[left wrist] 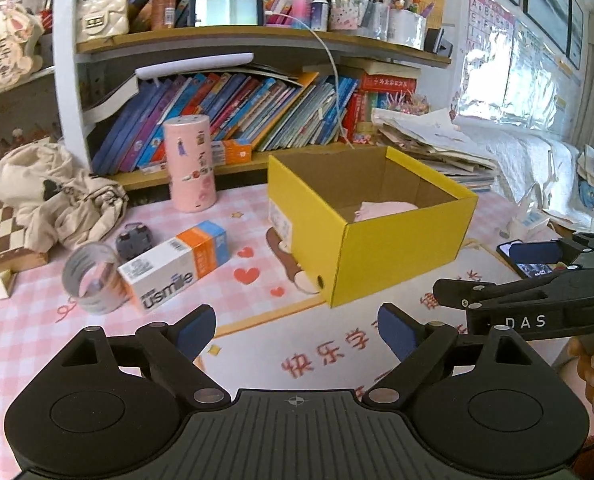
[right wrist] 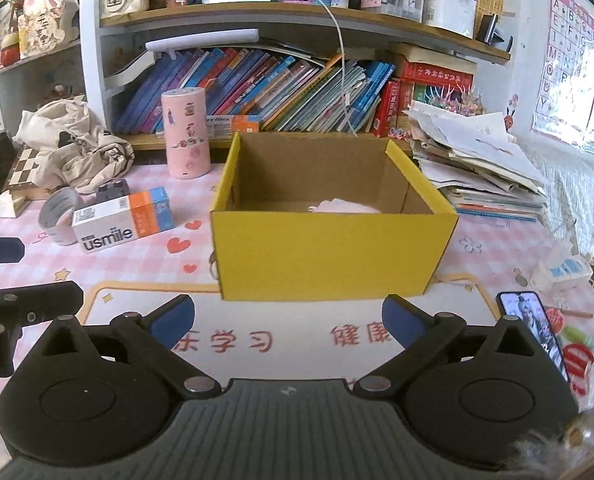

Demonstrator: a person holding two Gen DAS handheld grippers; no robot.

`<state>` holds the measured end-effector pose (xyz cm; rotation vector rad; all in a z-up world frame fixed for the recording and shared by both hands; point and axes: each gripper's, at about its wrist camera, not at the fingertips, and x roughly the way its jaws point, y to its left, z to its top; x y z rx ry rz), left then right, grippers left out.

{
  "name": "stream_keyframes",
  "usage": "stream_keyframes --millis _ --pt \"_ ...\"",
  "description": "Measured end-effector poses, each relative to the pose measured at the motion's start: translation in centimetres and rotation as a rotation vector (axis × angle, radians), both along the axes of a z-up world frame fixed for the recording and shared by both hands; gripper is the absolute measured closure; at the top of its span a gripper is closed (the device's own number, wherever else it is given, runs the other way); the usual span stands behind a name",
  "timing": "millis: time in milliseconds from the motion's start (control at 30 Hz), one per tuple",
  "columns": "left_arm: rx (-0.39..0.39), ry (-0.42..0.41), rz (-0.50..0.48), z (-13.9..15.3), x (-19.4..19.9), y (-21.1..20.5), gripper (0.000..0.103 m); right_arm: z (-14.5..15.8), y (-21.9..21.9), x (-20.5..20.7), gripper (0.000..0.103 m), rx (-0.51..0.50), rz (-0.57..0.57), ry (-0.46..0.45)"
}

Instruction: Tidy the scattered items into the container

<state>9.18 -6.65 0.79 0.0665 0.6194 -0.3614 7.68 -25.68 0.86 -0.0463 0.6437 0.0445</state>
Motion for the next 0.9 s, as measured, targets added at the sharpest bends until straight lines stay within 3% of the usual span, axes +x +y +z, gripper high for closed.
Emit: stream_keyframes --millis 900 --pt "-0.036 0.03 0.176 -0.4 -4.8 9.2 0.01 -0.4 11.0 -2.7 0.0 -0.042 0.221 0.027"
